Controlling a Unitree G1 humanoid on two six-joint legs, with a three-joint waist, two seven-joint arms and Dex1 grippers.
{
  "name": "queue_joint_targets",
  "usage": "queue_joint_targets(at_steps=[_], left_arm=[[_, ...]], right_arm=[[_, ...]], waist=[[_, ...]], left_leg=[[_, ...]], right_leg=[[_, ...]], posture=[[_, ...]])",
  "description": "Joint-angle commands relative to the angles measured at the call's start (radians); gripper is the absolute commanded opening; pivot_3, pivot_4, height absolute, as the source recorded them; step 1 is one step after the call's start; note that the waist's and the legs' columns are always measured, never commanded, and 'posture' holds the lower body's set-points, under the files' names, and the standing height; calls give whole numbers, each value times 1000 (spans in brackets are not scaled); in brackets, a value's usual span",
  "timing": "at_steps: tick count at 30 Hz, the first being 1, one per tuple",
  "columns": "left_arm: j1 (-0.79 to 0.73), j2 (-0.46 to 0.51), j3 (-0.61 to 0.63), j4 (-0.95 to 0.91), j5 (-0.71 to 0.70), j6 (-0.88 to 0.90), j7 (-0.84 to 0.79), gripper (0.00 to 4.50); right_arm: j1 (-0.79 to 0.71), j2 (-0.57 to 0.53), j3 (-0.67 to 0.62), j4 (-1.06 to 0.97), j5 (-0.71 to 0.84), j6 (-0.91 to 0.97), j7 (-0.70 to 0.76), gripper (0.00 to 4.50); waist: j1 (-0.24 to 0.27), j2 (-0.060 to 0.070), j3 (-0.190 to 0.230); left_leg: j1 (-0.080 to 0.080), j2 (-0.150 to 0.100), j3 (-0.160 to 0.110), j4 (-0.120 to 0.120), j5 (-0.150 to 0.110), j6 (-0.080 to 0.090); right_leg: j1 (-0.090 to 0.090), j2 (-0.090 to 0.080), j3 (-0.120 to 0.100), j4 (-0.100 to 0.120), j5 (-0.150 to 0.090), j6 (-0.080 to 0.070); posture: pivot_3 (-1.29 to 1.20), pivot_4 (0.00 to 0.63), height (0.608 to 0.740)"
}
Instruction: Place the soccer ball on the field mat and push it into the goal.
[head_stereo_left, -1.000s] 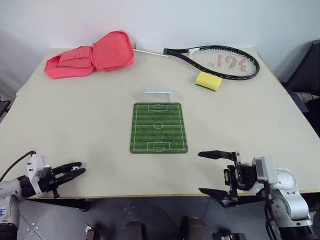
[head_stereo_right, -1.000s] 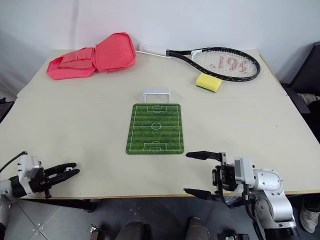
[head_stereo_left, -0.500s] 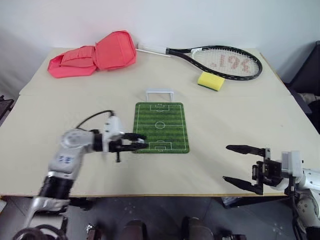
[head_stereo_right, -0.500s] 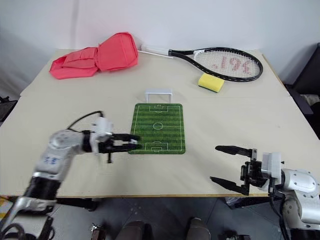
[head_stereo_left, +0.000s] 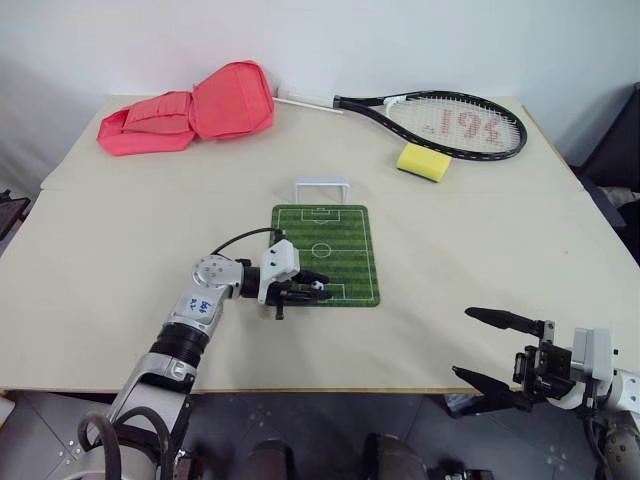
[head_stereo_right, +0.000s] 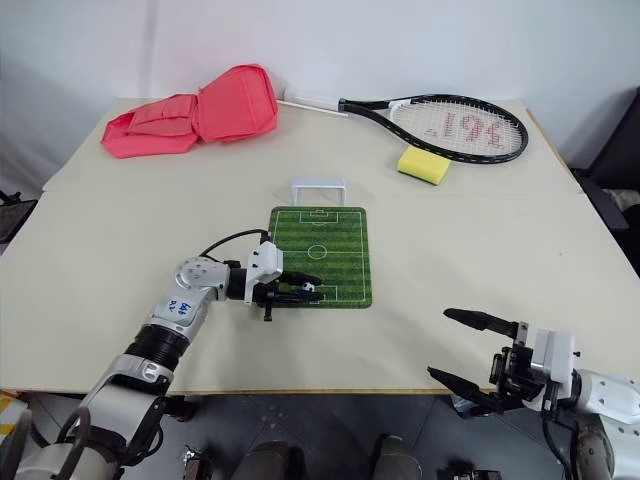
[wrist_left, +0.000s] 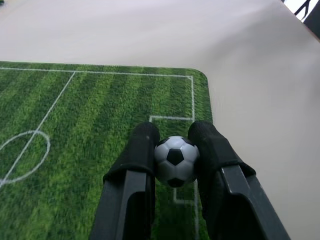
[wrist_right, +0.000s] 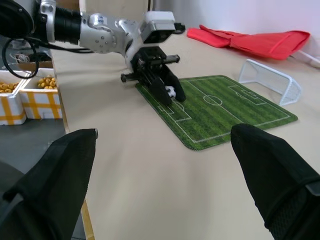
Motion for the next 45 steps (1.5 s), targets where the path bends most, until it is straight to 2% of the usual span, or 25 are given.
queue_joint_targets(at_steps=[1, 6, 8, 12, 22, 25, 32, 37, 40, 45], left_arm=[[-27, -11, 2, 21, 7, -32, -9, 855], [-31, -21, 6, 36, 4, -23, -26, 855], [-30, -24, 10, 32, -5, -4, -41, 1593], [-34, -29, 27, 36, -5, -21, -24, 2709], [-26, -15, 59, -11, -40, -30, -59, 2709], [10, 20, 88, -116, -100, 7, -110, 2709], [159, 203, 191, -378, -208, 126, -146, 2709], [312, 297, 289, -492, -287, 184, -154, 2709], [416, 332, 306, -544, -307, 197, -170, 2179], [572, 311, 287, -639, -318, 205, -142, 703]], right_arm=[[14, 9, -19, -46, 8, -24, -16, 4500], [23, 17, -7, -75, 2, -20, -42, 4500], [23, 22, 1, -81, -4, -21, -50, 4500], [16, 27, 18, -83, -14, -23, -65, 4500], [-11, 31, 49, -75, -20, -16, -75, 4500], [-17, 28, 59, -67, -19, -13, -70, 4500], [-62, 29, 84, -34, -26, -9, -58, 4500], [-87, 28, 90, -12, -21, -16, -43, 4500], [-101, 28, 79, 1, -18, -30, -34, 4500], [-124, 25, 52, 29, -15, -63, -21, 4500]], waist=[[0, 0, 0], [0, 0, 0], [0, 0, 0], [0, 0, 0], [-1, 0, 0], [-1, 0, 0], [-9, 0, 0], [-1, 0, 0], [-2, 0, 0], [-2, 1, 0]], left_leg=[[0, 0, 0, 0, 0, 0], [0, 0, 0, 0, 0, 0], [0, 0, 0, 0, 0, 0], [0, 0, 0, 1, 0, 0], [0, 0, 0, 1, 0, 0], [0, 0, 0, 1, 0, 0], [1, 1, 0, 1, 0, 0], [1, 1, 0, 2, 0, 0], [1, 1, 0, 3, 0, 1], [1, 1, 0, 2, -1, 1]], right_leg=[[0, 0, 0, 0, 0, 0], [0, 0, 0, 0, 0, 0], [0, 0, 0, 0, 0, 0], [0, 0, 0, 0, 0, 0], [0, 0, 0, 1, 0, 0], [0, 0, 0, 1, 0, 0], [0, 0, 1, 1, 0, 0], [0, 0, 2, 2, 0, 0], [0, 0, 2, 2, 0, 0], [0, 0, 3, 2, 0, 0]], posture=[[0, 150, 740], [0, 150, 740], [0, 150, 740], [0, 150, 740], [0, 150, 740], [0, 150, 740], [0, 150, 740], [0, 150, 740], [0, 150, 740], [0, 150, 740]])
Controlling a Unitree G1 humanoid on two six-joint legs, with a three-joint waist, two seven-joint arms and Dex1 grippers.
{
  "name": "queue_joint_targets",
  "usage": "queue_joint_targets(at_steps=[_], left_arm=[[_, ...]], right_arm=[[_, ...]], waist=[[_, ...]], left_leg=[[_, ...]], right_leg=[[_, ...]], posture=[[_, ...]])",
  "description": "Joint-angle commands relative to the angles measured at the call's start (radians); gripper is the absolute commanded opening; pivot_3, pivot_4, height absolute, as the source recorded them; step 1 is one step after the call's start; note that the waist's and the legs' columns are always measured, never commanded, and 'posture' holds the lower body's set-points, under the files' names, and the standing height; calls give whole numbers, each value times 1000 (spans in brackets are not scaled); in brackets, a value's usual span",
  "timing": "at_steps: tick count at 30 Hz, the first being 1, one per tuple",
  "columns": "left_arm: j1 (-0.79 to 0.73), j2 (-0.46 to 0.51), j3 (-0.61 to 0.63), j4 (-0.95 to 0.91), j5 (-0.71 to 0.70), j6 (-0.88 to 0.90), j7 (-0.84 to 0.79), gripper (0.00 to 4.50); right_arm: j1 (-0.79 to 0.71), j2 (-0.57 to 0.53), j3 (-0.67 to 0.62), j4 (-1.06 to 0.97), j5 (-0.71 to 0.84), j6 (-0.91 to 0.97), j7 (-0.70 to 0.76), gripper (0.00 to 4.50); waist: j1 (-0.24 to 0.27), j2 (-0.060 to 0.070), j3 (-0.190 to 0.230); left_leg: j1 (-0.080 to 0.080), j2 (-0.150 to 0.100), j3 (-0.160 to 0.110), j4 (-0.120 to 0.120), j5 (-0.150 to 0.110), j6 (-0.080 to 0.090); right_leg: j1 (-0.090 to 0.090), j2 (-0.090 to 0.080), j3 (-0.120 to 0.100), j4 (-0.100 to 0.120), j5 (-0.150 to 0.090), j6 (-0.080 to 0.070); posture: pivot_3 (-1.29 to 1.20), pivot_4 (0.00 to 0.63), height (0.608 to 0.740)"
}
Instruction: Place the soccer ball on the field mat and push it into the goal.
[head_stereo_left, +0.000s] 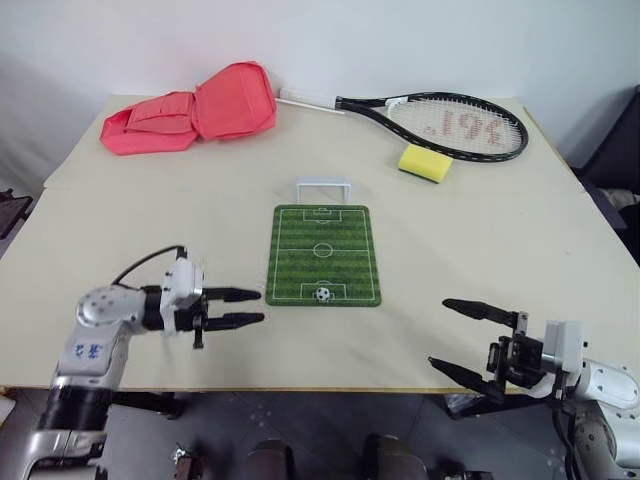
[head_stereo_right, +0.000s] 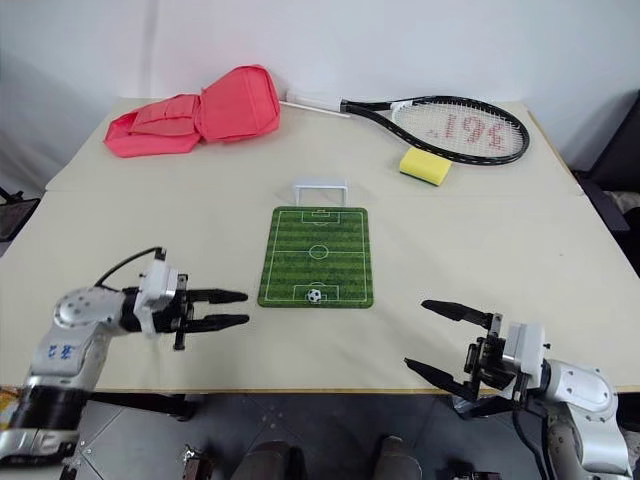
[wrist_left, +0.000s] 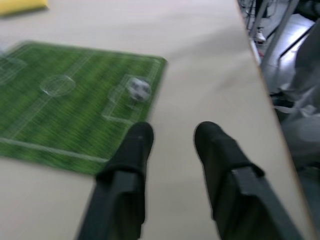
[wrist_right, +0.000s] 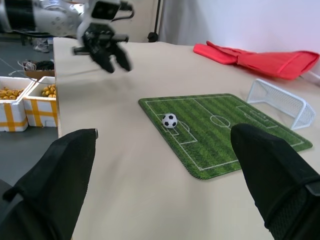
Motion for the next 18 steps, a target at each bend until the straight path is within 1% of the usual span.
queue_joint_targets(at_steps=[1, 2, 3, 5, 11, 16, 18], left_arm=[[51, -22, -19, -83, -20, 3, 21, 361], [66, -37, -33, -108, -18, 10, 37, 39], [79, -51, -47, -129, -19, 19, 50, 9], [95, -74, -74, -155, -5, 19, 74, 9], [60, -141, -144, -159, 14, 22, 131, 9], [-36, -208, -208, -93, 47, 32, 168, 9], [-102, -249, -236, -20, 93, 19, 210, 9]], right_arm=[[-16, -5, -46, 6, 13, -46, -3, 4500], [-26, -5, -58, 18, 0, -59, -22, 4500], [-36, -4, -73, 30, -5, -63, -45, 4500], [-51, -4, -104, 54, -4, -41, -105, 4500], [-33, -20, -137, 68, 18, -32, -84, 4500], [19, -26, -138, 29, 34, -23, -53, 4500], [39, -27, -141, 13, 41, -14, -50, 4500]], waist=[[2, 0, 0], [3, 0, 0], [3, 0, 0], [2, 0, 0], [1, 1, 0], [4, 1, -1], [3, 2, -1]], left_leg=[[0, 0, 0, 0, 0, 0], [0, 0, 0, 0, 0, 0], [0, 0, 0, 1, 0, 0], [-1, 0, 0, 2, 0, 1], [0, 0, 1, 3, -1, 1], [-1, 0, 1, 5, -1, 1], [-1, 0, 1, 5, -1, 1]], right_leg=[[0, 0, 0, 0, 0, 0], [0, 0, 0, 0, 0, 0], [0, 0, 0, 1, 0, 0], [0, 0, 0, 0, 1, 0], [0, 0, 1, 0, 1, -1], [1, 0, 1, 1, 2, -1], [1, 0, 1, 0, 2, 0]], posture=[[0, 150, 740], [0, 150, 740], [0, 150, 740], [0, 150, 740], [0, 150, 740], [0, 150, 740], [0, 150, 740]])
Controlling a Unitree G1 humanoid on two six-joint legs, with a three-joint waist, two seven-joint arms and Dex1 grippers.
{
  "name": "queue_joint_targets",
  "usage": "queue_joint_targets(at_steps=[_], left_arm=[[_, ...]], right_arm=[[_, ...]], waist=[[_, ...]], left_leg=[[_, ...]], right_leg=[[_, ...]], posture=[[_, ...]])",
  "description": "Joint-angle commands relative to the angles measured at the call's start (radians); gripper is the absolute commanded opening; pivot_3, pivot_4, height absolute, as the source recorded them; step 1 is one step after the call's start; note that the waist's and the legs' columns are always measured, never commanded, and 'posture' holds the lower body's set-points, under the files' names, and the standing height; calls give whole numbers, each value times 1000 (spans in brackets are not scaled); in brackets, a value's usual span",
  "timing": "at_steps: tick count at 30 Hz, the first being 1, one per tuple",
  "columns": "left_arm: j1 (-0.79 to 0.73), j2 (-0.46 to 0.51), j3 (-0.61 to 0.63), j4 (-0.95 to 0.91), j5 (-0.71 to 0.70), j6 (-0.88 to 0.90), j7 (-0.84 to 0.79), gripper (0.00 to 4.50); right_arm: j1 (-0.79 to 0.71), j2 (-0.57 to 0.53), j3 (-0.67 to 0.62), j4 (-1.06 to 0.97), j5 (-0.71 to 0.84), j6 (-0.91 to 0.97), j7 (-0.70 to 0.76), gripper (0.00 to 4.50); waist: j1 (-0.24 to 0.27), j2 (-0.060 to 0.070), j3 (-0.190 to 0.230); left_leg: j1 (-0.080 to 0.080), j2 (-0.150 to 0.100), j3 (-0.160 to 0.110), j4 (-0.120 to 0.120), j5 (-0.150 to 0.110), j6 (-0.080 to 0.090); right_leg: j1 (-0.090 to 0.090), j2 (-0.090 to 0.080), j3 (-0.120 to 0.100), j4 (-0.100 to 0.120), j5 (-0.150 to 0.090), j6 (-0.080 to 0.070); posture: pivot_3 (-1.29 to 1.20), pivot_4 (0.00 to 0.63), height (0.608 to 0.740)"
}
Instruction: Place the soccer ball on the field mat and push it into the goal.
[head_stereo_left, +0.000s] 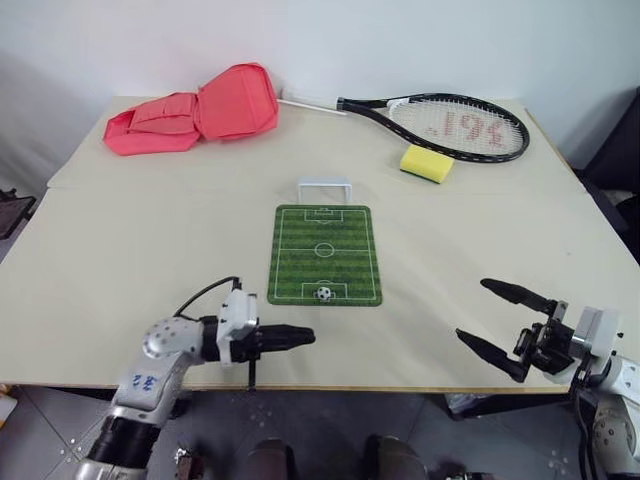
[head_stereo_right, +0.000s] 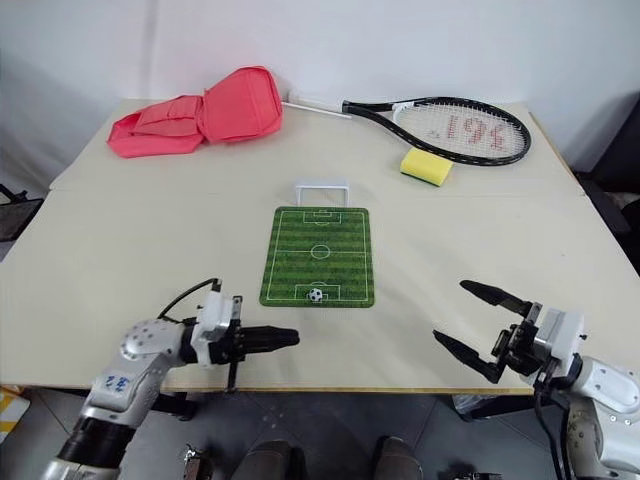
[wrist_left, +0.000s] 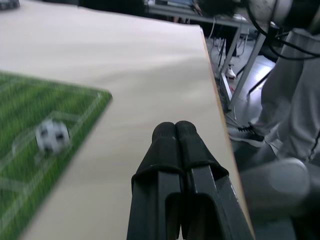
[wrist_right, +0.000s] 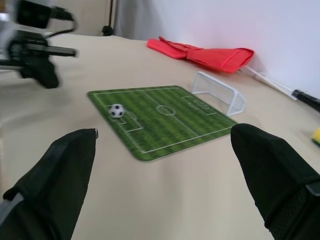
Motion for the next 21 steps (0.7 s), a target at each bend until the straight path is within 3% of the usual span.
queue_joint_targets(at_steps=[1, 11, 21], left_arm=[[-82, -54, -40, 96, 62, -21, 59, 9], [-251, -130, -69, 389, 162, -140, 84, 9], [-661, -228, 9, 923, 218, -355, 169, 9]], right_arm=[[31, -21, -30, -53, 35, 12, 9, 4500], [98, -7, -45, -124, 39, 18, -43, 4500], [155, 143, 1, -263, -48, 51, -353, 4500]], waist=[[0, 1, 0], [0, 1, 0], [12, 0, 0]], left_leg=[[0, 0, 0, 0, 0, 0], [0, 0, 1, 2, 0, 0], [-2, 0, 1, 3, -1, 2]], right_leg=[[0, 0, 0, 0, 0, 0], [0, 0, 1, 0, 0, 0], [-1, 1, 0, -2, 2, 2]], posture=[[0, 150, 740], [0, 150, 740], [0, 150, 740]])
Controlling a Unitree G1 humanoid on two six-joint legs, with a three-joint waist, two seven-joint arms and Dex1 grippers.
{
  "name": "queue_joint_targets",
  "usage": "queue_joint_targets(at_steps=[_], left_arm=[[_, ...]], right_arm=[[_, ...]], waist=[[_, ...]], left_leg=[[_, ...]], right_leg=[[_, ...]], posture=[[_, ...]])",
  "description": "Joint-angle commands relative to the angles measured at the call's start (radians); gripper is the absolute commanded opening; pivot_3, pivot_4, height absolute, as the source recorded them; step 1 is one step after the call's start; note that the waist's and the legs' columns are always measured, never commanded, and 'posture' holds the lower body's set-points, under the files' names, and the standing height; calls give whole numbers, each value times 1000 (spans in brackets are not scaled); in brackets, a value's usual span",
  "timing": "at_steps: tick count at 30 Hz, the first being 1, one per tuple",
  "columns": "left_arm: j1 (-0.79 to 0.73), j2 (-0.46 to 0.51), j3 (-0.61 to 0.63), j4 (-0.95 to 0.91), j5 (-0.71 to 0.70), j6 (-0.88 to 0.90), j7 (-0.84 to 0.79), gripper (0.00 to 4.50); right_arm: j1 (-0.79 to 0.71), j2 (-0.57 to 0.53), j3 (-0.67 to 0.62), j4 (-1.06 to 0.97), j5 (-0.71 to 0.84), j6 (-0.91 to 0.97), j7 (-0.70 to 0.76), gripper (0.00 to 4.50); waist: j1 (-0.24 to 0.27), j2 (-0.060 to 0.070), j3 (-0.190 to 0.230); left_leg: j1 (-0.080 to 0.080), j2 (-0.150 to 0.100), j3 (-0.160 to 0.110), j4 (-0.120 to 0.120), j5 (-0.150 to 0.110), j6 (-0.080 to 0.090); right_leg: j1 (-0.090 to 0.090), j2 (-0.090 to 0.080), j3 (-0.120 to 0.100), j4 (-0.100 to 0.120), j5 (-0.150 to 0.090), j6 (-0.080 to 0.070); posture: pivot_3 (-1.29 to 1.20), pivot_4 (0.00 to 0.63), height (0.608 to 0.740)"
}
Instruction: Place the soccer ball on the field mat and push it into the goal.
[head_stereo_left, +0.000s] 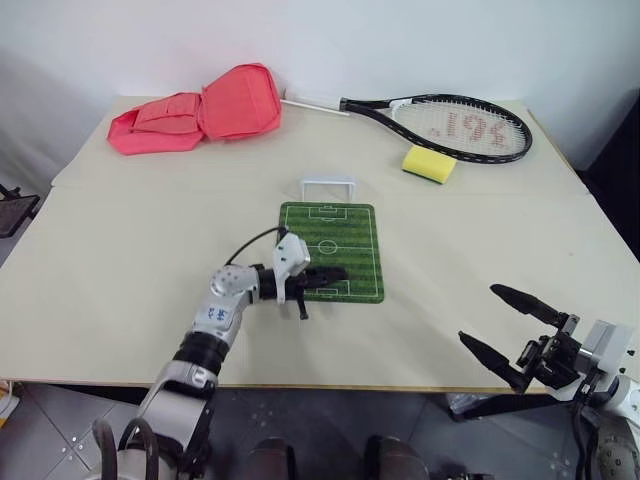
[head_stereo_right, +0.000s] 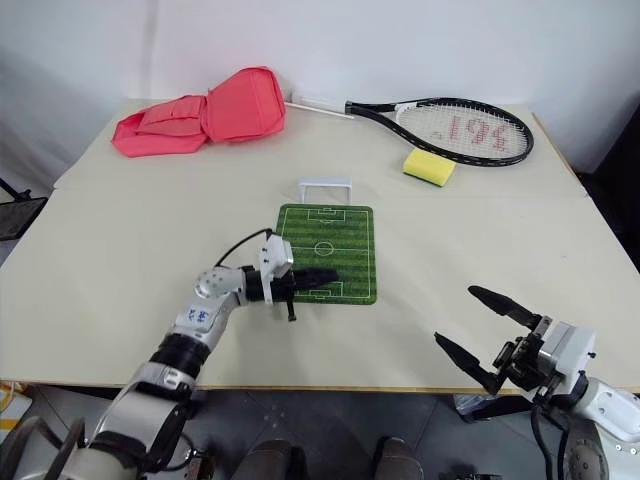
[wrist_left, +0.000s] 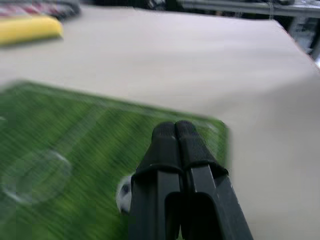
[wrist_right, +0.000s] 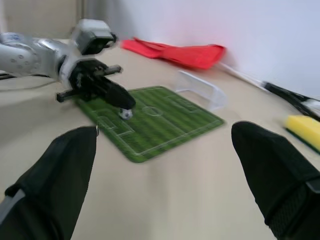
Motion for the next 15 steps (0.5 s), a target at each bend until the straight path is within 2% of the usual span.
queue_joint_targets(at_steps=[1, 5, 7, 15], left_arm=[[-114, 3, 30, 142, 31, -86, 8, 9], [-104, 52, 58, 148, 37, -128, -11, 9], [-52, 101, 81, 91, 23, -118, -29, 9], [323, 304, 202, -359, -136, 71, -143, 9]], right_arm=[[23, 54, 41, -95, -34, 19, -108, 4500], [16, 76, 66, -125, -46, 36, -162, 4500], [6, 87, 75, -117, -62, 31, -186, 4500], [-80, 117, 83, -48, -94, 8, -243, 4500]], waist=[[-1, 0, 0], [-19, 0, 0], [-24, 0, 0], [-37, 1, 0]], left_leg=[[0, 0, 0, 0, 0, 0], [0, 0, 2, -1, -2, 2], [0, 0, 2, -2, -2, 3], [0, 0, 1, -1, -3, 2]], right_leg=[[0, 0, 0, 0, 0, 0], [-1, 0, 1, -1, 0, 1], [-1, 0, 1, -2, 0, 1], [-2, 0, 2, -1, 0, 1]], posture=[[0, 150, 740], [0, 150, 740], [0, 150, 740], [0, 150, 740]])
